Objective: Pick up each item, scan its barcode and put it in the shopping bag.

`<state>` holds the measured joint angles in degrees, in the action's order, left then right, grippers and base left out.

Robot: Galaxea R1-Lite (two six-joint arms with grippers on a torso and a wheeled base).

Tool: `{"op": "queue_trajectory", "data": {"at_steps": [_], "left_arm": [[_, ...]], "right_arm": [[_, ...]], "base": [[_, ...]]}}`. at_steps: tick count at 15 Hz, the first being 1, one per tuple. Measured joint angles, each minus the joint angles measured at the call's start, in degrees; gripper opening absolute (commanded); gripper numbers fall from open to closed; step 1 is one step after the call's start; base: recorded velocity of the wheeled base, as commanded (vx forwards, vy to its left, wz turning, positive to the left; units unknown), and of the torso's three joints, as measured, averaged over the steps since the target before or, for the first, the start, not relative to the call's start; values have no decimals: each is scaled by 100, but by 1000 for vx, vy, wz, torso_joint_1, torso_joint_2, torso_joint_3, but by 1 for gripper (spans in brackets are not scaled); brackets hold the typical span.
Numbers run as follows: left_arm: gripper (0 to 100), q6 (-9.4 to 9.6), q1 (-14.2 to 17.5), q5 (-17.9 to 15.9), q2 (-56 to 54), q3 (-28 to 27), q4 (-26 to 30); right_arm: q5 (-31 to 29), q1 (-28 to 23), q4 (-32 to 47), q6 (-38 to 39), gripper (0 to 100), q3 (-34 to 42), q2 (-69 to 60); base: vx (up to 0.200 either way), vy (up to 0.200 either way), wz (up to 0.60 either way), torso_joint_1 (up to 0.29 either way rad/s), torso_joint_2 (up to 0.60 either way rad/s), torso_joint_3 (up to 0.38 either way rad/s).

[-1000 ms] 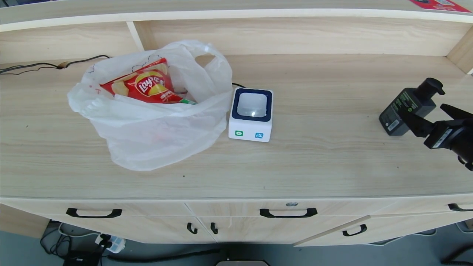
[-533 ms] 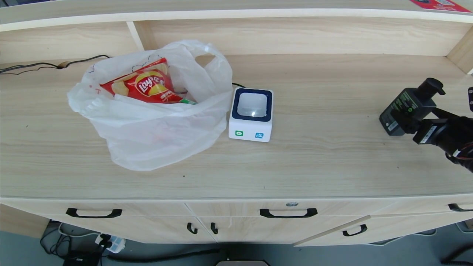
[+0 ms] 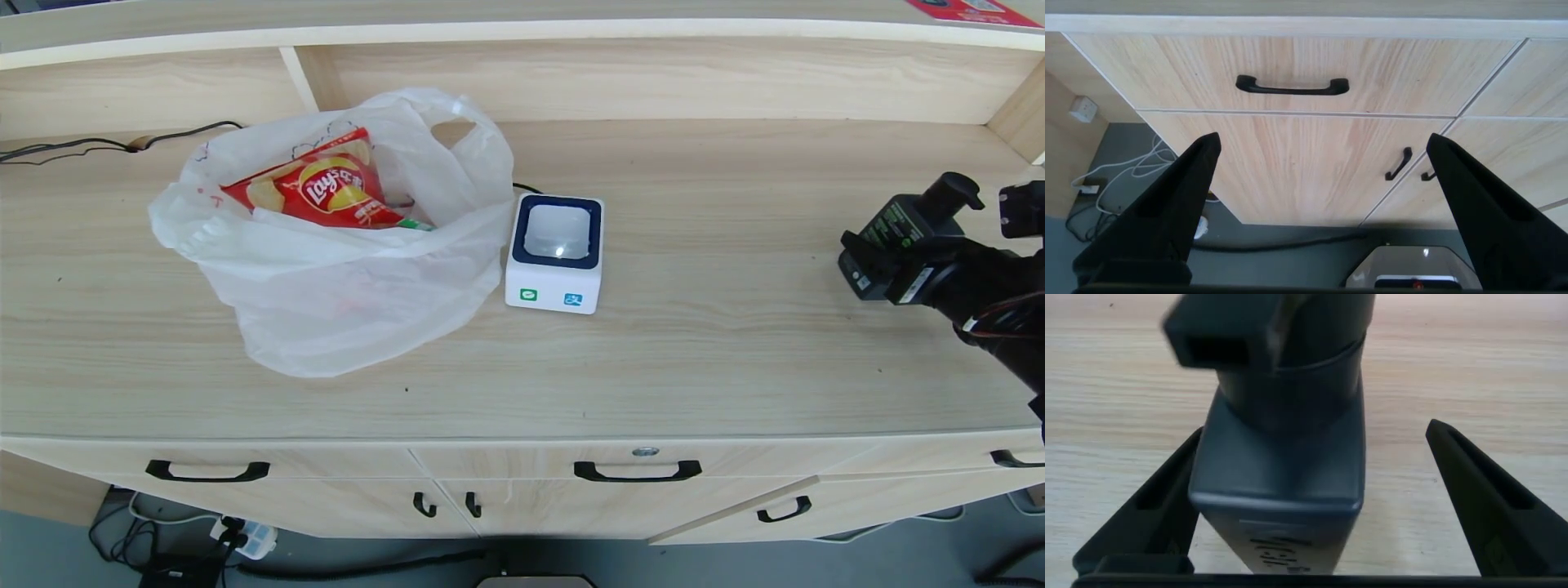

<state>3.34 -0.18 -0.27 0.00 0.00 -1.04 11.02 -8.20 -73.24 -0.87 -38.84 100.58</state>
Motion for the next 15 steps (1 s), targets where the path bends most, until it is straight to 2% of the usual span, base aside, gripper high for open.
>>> {"op": "queue_trajectory", "data": {"at_steps": [8,9,15], "left_arm": [[100,-4,0,0,0,0,0],[100,-1,0,2,0,0,0],[100,-1,0,0,0,0,2]], "right_arm": [[55,49,-49,96,100,-263,228],[74,68,-57,111,0,-283,233],[85,124,-50,152,0,-285,239]], "base": [[0,0,0,0,0,0],[0,0,0,0,0,0],[0,0,0,0,0,0]]}}
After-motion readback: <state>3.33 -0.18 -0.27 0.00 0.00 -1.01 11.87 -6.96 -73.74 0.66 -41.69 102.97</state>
